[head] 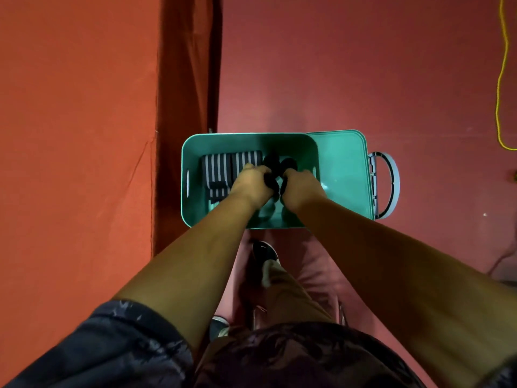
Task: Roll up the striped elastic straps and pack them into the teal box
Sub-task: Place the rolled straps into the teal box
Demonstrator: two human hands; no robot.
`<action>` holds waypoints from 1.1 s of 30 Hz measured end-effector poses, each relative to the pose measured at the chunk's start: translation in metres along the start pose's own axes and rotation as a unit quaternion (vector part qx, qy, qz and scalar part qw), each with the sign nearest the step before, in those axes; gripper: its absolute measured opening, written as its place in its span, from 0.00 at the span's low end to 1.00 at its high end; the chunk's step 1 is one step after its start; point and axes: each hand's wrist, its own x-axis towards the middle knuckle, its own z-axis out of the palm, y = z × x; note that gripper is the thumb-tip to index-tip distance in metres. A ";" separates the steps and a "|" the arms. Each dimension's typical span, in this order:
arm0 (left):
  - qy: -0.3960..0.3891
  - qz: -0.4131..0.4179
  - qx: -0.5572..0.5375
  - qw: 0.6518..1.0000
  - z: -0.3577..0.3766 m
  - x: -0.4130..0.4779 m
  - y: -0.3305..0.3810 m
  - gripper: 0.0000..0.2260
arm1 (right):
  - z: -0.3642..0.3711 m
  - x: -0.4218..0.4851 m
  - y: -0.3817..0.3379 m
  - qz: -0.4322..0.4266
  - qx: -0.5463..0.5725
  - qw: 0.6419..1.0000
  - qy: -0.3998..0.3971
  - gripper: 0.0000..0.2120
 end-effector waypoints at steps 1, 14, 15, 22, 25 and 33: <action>-0.001 0.007 0.014 1.000 0.003 0.004 -0.002 0.20 | 0.003 0.003 -0.001 0.008 -0.002 1.000 -0.005 0.19; -0.032 0.090 0.136 0.986 0.024 0.034 -0.010 0.23 | 0.021 0.040 0.005 0.093 0.053 0.994 -0.035 0.28; -0.031 0.094 0.147 0.984 0.025 0.035 -0.010 0.23 | 0.021 0.042 0.004 0.092 0.058 0.993 -0.040 0.29; -0.011 0.100 0.199 0.975 0.029 0.041 -0.011 0.17 | 0.025 0.050 0.006 0.083 0.077 0.992 -0.049 0.28; -0.011 0.115 0.251 0.961 0.031 0.041 -0.011 0.17 | 0.027 0.052 0.008 0.090 0.075 0.992 -0.052 0.28; 0.037 0.081 0.251 0.964 0.032 0.040 -0.010 0.21 | 0.026 0.054 0.006 0.098 0.065 0.993 -0.034 0.29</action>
